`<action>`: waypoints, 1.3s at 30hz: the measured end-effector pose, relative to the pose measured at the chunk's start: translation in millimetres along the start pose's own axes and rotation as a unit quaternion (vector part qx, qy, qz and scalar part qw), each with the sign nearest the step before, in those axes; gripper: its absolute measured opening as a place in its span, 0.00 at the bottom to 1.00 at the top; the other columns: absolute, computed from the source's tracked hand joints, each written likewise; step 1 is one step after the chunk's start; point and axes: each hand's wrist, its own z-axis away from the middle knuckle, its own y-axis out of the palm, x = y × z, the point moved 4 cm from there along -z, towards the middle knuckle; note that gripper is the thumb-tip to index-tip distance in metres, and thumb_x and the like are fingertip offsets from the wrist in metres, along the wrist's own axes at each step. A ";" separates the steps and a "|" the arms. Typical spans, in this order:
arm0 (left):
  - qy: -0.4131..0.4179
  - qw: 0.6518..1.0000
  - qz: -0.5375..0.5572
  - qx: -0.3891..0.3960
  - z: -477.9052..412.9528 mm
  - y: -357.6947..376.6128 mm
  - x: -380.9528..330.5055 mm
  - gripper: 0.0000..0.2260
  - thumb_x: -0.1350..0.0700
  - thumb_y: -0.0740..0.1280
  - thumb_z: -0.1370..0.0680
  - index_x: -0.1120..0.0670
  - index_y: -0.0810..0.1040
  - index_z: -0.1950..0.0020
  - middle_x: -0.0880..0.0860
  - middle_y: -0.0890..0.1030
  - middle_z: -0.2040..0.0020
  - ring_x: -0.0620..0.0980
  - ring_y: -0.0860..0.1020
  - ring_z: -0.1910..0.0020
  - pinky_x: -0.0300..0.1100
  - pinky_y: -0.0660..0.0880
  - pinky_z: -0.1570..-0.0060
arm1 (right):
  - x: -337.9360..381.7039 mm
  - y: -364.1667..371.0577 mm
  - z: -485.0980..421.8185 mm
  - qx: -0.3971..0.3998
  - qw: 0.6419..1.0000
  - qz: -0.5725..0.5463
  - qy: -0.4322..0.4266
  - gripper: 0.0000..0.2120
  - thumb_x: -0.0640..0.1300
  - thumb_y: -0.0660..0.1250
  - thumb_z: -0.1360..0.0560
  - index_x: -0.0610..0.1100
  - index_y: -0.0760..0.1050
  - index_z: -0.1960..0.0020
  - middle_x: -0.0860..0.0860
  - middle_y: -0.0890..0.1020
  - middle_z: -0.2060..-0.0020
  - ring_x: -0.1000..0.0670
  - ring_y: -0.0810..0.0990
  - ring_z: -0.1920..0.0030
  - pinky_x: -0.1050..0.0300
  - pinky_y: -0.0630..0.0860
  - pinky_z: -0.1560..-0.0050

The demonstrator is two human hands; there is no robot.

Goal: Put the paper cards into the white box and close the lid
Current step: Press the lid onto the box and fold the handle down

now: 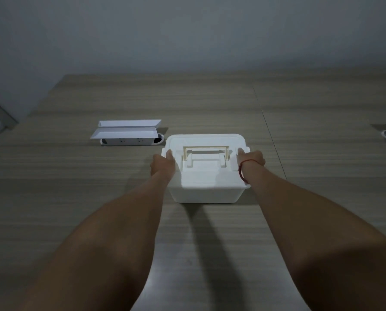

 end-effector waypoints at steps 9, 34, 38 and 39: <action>-0.083 0.983 0.102 0.129 -12.5 -3.2 10.0 0.36 0.39 0.64 0.25 0.63 0.63 0.27 0.61 0.74 0.32 0.60 0.76 0.36 0.51 0.73 0.36 | -16.9 0.5 -2.5 0.047 0.994 -0.070 0.063 0.36 0.63 0.69 0.33 0.39 0.71 0.34 0.43 0.78 0.37 0.40 0.77 0.38 0.50 0.72 0.40; 0.177 0.980 0.025 -0.091 0.5 -2.6 4.6 0.19 0.53 0.59 0.20 0.61 0.73 0.31 0.62 0.78 0.36 0.61 0.75 0.36 0.50 0.71 0.37 | -9.9 -2.9 10.0 -0.118 0.986 0.071 -0.098 0.23 0.56 0.63 0.25 0.37 0.76 0.43 0.38 0.81 0.45 0.37 0.79 0.44 0.50 0.75 0.49; 0.179 0.979 0.038 -0.090 -5.1 -1.5 2.5 0.20 0.54 0.58 0.19 0.60 0.71 0.29 0.61 0.76 0.33 0.60 0.73 0.33 0.49 0.70 0.33 | -2.5 -4.5 3.5 -0.111 0.975 0.136 -0.134 0.20 0.54 0.63 0.24 0.36 0.78 0.46 0.38 0.82 0.47 0.37 0.81 0.46 0.52 0.73 0.55; 0.178 0.979 0.036 -0.092 -4.5 -1.1 2.2 0.20 0.54 0.58 0.19 0.60 0.71 0.29 0.61 0.77 0.34 0.60 0.74 0.34 0.50 0.71 0.33 | 0.3 -4.7 3.7 -0.112 0.971 0.153 -0.146 0.19 0.52 0.64 0.23 0.36 0.78 0.47 0.38 0.82 0.47 0.37 0.81 0.47 0.52 0.73 0.55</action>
